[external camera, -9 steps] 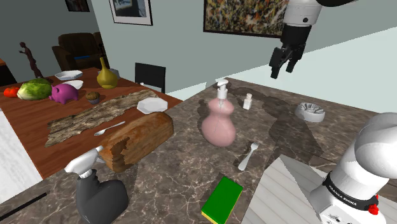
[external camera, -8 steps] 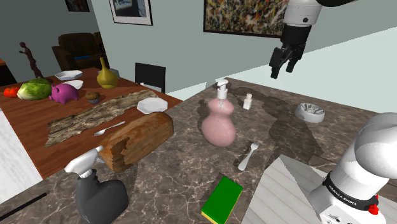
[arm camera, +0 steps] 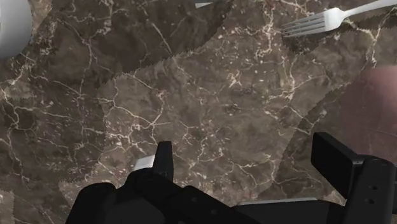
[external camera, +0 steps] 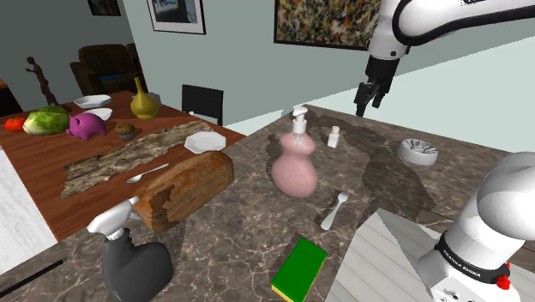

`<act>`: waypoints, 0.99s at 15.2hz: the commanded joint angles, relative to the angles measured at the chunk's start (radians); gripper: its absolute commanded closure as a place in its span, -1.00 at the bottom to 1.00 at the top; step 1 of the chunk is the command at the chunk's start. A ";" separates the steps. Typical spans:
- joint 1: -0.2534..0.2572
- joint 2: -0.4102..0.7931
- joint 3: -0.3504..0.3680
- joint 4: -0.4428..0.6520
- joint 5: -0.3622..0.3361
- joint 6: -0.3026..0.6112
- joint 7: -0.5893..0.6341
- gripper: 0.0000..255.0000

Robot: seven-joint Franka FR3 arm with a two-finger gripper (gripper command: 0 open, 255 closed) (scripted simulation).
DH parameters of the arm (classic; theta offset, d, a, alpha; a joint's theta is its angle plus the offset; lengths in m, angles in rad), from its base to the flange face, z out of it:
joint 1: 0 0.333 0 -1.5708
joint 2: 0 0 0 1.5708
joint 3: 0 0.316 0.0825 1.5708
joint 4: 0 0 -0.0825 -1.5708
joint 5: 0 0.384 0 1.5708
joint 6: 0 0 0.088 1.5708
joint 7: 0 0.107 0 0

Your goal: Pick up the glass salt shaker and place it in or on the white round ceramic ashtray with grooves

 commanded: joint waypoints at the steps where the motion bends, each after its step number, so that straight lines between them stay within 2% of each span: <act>1: -0.005 0.043 -0.031 -0.014 -0.018 0.065 -0.048 -1.00; 9: -0.012 0.289 -0.148 0.013 -0.052 0.311 -0.230 -1.00; 15: -0.007 0.513 -0.220 0.099 -0.017 0.466 -0.385 -1.00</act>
